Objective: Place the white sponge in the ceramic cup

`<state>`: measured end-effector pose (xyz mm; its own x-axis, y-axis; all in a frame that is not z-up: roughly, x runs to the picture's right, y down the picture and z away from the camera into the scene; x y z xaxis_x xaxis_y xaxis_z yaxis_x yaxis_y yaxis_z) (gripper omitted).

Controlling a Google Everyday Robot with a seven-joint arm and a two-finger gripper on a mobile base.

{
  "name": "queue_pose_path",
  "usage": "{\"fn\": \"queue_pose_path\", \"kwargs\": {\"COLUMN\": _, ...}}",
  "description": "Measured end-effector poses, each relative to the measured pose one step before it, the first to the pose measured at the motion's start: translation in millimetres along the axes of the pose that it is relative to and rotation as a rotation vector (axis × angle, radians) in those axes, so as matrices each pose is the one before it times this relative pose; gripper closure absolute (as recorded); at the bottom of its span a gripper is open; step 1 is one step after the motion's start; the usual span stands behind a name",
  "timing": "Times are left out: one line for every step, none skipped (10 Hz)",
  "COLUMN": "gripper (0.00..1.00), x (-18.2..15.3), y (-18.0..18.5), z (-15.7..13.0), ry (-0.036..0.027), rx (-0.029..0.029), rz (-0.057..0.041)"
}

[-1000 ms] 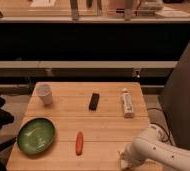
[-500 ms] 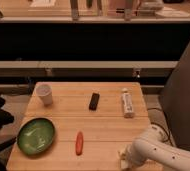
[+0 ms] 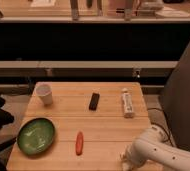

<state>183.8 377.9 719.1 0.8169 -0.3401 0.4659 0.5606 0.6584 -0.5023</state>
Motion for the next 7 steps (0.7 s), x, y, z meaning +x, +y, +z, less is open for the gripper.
{"fn": "queue_pose_path", "kwargs": {"gripper": 0.89, "x": 0.18, "y": -0.16, "z": -0.22, "ry": 0.00046, "rx": -0.00032, "rz": -0.00073}}
{"fn": "queue_pose_path", "kwargs": {"gripper": 0.97, "x": 0.31, "y": -2.82, "z": -3.4, "ry": 0.00994, "rx": -0.00264, "rz": -0.01613}}
{"fn": "queue_pose_path", "kwargs": {"gripper": 1.0, "x": 1.31, "y": -8.83, "z": -8.05, "ry": 0.01541, "rx": 0.00315, "rz": -0.0219}}
{"fn": "queue_pose_path", "kwargs": {"gripper": 1.0, "x": 2.25, "y": -16.85, "z": -15.74, "ry": 0.01903, "rx": 0.00728, "rz": -0.03153}}
{"fn": "queue_pose_path", "kwargs": {"gripper": 1.0, "x": 2.3, "y": -14.85, "z": -16.5, "ry": 0.01468, "rx": 0.00648, "rz": -0.02479}}
{"fn": "queue_pose_path", "kwargs": {"gripper": 1.0, "x": 5.51, "y": -14.78, "z": -17.51, "ry": 0.01796, "rx": 0.00645, "rz": -0.0191}}
{"fn": "queue_pose_path", "kwargs": {"gripper": 1.0, "x": 3.83, "y": -13.2, "z": -11.97, "ry": 0.01547, "rx": 0.00566, "rz": -0.01992}}
